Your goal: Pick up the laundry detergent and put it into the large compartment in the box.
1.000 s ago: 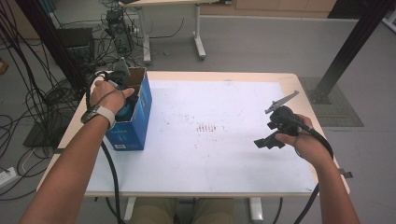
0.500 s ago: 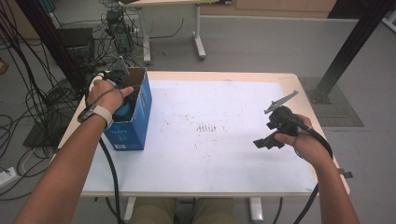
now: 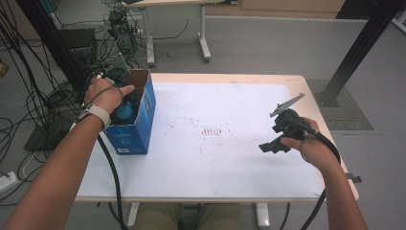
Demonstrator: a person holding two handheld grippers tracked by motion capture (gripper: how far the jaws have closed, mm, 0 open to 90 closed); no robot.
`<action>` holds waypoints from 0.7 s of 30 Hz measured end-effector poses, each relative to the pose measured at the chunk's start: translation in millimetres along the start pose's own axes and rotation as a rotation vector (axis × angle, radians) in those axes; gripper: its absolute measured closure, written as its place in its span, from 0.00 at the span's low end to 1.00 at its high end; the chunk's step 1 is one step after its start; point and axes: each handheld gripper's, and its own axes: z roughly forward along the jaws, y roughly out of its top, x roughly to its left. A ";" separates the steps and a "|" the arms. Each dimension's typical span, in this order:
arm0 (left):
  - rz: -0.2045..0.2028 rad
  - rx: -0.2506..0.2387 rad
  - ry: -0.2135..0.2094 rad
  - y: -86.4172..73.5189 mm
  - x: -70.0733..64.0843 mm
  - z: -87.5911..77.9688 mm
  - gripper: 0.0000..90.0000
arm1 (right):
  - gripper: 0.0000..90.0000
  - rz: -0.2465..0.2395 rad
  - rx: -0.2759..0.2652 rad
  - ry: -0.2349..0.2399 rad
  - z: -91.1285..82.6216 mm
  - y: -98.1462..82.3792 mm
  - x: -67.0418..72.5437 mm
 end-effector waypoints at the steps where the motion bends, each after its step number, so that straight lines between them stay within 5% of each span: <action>1: 0.001 -0.002 -0.001 -0.3 0.4 -1.3 0.24 | 0.08 -0.004 0.000 0.002 0.4 -0.1 0.0; 11: -0.003 -0.002 -0.018 -1.6 1.2 -13.3 0.11 | 0.08 -0.010 -0.002 0.003 -0.2 0.1 2.3; 21: 0.017 -0.027 -0.053 -3.2 -6.5 -38.6 0.11 | 0.08 -0.013 -0.004 -0.001 -3.6 -0.6 4.2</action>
